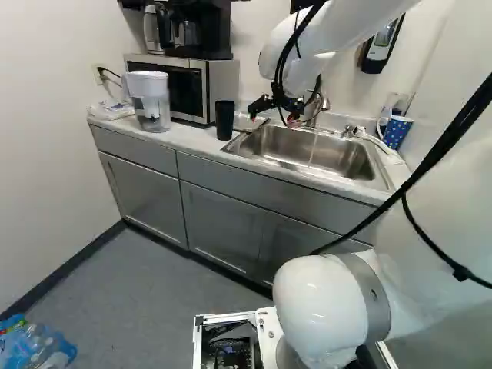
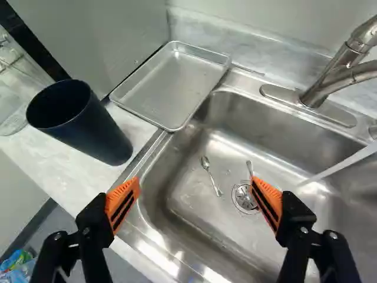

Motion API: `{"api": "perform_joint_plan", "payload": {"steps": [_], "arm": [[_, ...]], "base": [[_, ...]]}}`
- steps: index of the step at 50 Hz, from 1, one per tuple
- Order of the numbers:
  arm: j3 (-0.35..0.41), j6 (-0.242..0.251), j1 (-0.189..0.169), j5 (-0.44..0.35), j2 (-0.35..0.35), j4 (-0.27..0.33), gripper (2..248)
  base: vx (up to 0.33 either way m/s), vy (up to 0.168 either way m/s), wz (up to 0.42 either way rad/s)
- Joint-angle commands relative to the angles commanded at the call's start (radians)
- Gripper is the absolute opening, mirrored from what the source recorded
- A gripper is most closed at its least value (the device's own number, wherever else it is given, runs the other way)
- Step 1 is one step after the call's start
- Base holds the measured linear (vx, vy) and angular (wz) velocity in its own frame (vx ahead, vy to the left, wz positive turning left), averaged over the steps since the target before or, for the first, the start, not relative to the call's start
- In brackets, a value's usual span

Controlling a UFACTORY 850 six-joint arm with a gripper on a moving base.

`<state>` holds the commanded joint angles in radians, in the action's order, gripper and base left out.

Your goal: Rinse the cup and place it in the tray

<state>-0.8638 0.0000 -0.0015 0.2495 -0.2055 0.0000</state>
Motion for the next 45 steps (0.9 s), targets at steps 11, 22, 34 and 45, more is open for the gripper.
{"api": "perform_joint_plan", "payload": {"steps": [11,22,34,45], "arm": [[-0.007,0.000,0.039,0.000,0.007,0.000,247],[-0.016,0.000,0.078,0.000,0.017,0.000,247],[-0.029,0.000,0.120,-0.006,0.033,0.000,247],[-0.048,0.000,0.157,-0.016,0.053,0.000,247]], "base": [[0.000,0.000,0.000],[0.000,0.000,0.000],[0.000,0.000,0.000],[0.000,0.000,0.000]]}}
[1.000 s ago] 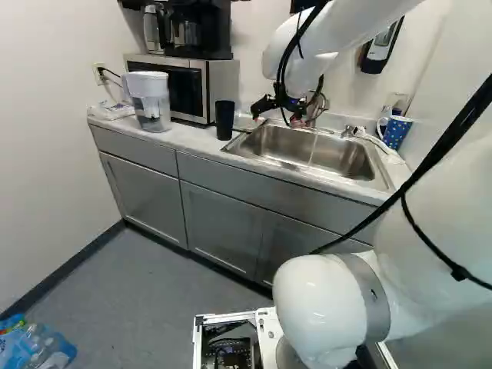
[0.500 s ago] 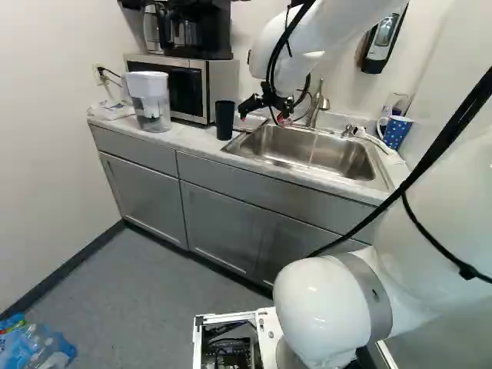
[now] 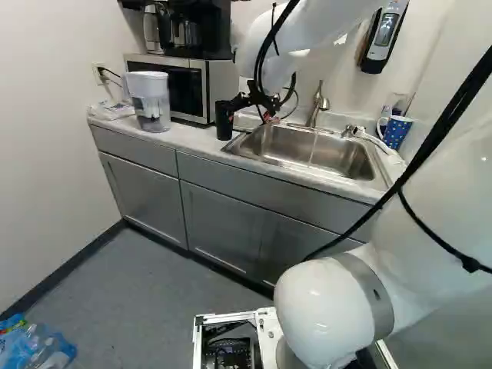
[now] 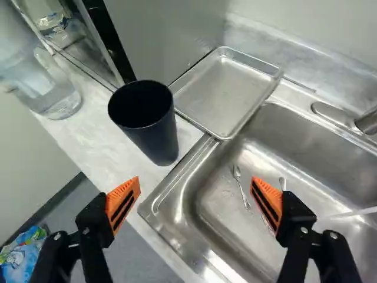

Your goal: Rinse the cup and place it in the tray

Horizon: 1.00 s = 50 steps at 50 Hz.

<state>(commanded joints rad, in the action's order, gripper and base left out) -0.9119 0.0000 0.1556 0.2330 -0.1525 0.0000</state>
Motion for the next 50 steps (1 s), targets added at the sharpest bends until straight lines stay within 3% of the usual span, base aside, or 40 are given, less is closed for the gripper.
{"api": "perform_joint_plan", "payload": {"steps": [18,50], "arm": [[-0.036,0.000,0.051,-0.020,0.073,0.000,247],[-0.056,0.000,0.081,-0.107,0.170,0.000,247]], "base": [[0.000,0.000,0.000],[0.000,0.000,0.000]]}}
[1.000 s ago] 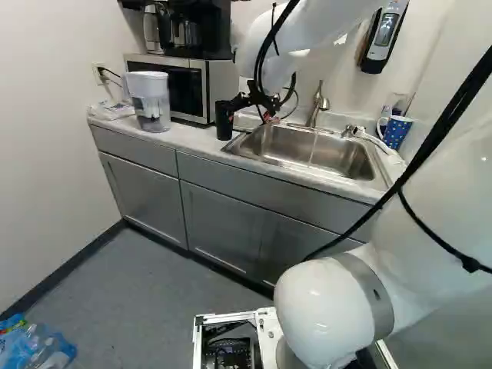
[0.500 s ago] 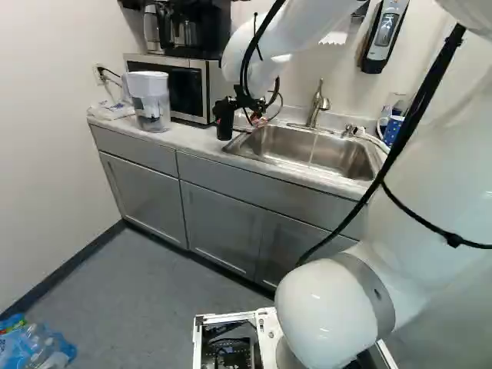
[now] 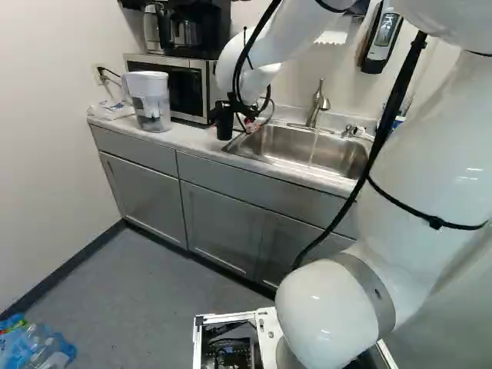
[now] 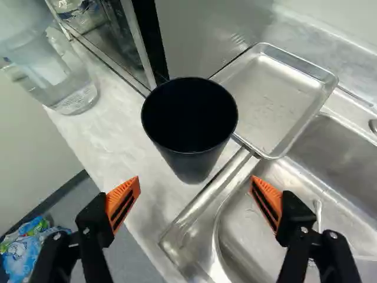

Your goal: Rinse the cup and place it in the tray

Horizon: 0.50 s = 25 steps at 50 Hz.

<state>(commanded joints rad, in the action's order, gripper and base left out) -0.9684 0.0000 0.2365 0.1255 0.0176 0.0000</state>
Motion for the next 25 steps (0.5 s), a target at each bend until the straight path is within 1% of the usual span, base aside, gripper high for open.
{"api": "perform_joint_plan", "payload": {"steps": [25], "arm": [[0.006,0.000,0.000,-0.104,0.051,0.000,247]], "base": [[0.000,0.000,0.000]]}}
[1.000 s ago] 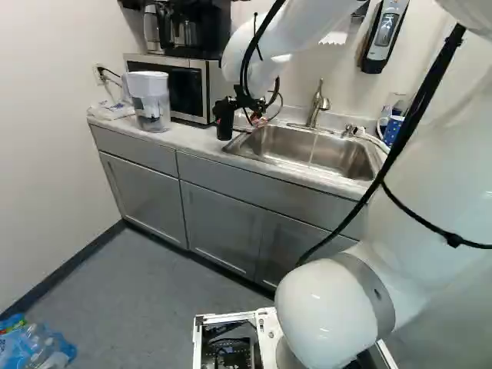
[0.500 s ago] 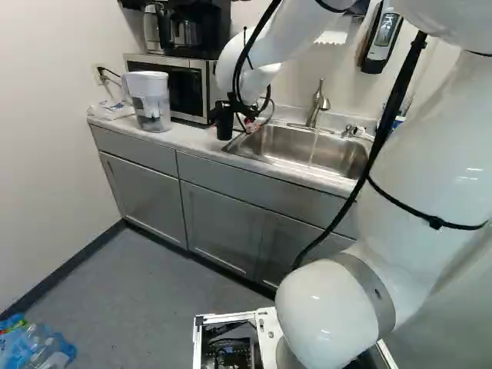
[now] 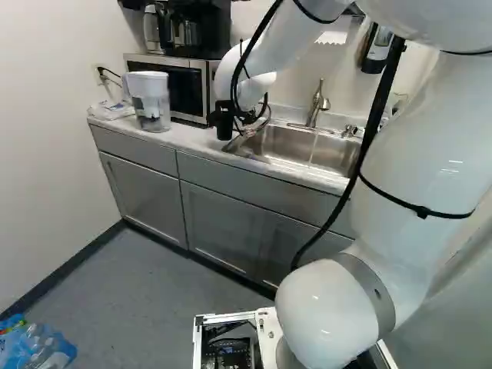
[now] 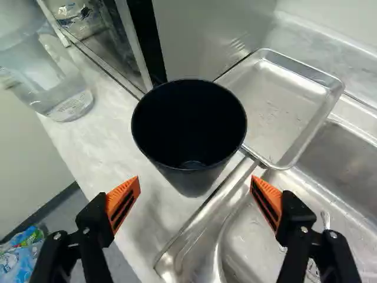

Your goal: Rinse the cup and place it in the tray

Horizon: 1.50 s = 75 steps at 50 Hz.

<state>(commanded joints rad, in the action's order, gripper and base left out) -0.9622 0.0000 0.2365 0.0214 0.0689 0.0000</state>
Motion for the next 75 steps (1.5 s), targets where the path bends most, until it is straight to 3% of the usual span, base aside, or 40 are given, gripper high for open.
{"api": "perform_joint_plan", "payload": {"steps": [19,75], "arm": [[0.013,0.000,0.004,-0.078,0.030,0.000,247],[0.043,0.000,0.009,-0.297,0.002,0.000,247]], "base": [[0.000,0.000,0.000],[0.000,0.000,0.000]]}}
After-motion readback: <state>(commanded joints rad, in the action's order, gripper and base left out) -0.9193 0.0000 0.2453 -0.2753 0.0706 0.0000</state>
